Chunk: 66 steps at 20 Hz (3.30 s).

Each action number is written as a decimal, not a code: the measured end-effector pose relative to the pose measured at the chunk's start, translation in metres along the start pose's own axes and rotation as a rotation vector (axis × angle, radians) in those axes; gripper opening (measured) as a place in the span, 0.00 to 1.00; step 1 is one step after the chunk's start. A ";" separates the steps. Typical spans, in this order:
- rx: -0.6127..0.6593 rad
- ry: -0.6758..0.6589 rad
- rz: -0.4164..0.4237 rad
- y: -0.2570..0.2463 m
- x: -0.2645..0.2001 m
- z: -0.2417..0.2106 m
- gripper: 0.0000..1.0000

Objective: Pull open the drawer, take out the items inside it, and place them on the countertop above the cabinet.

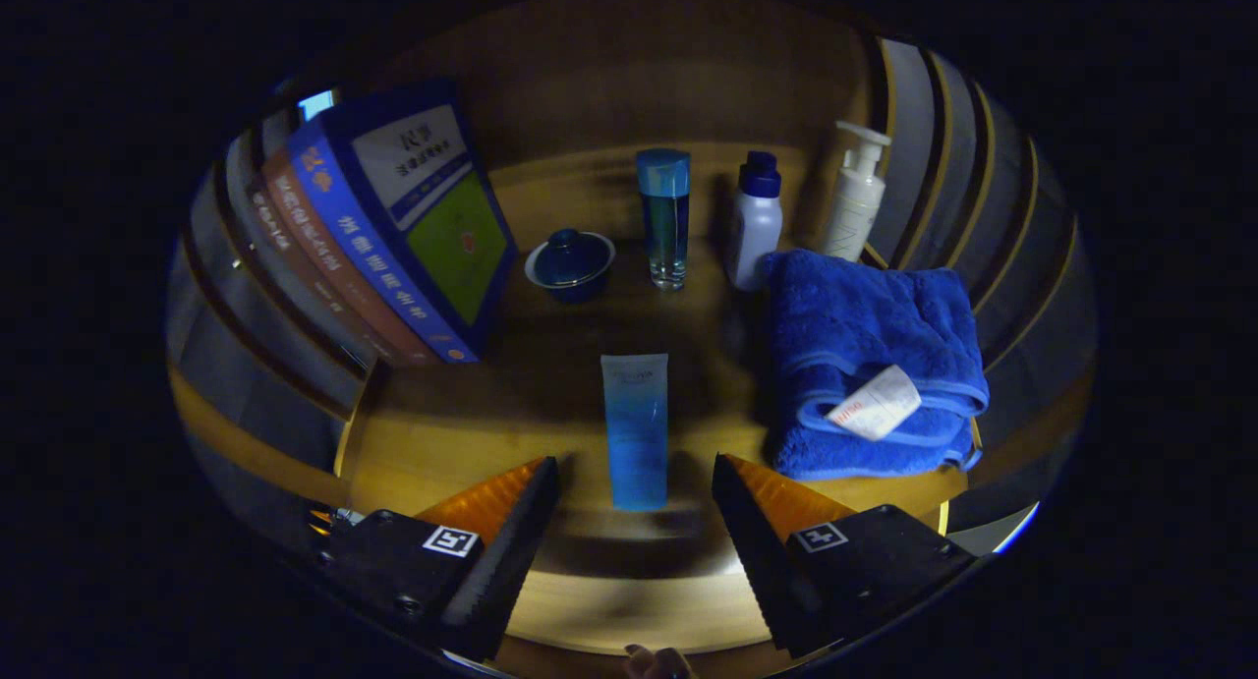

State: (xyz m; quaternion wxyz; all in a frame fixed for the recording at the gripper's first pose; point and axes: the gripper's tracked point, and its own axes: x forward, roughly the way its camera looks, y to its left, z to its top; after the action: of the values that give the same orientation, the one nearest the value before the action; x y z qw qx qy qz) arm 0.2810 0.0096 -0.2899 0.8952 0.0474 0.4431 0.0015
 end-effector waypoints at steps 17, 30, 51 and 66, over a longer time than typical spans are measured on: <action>-0.001 -0.504 0.057 -0.010 -0.169 -0.105 1.00; 0.003 -0.477 0.004 -0.025 -0.106 -0.246 1.00; 0.027 -0.419 -0.018 -0.028 -0.038 -0.212 1.00; 0.019 -0.442 -0.026 -0.023 0.040 -0.134 1.00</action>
State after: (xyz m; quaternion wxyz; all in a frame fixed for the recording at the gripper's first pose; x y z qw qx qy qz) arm 0.1980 -0.0005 -0.4044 0.9701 0.0493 0.2365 -0.0247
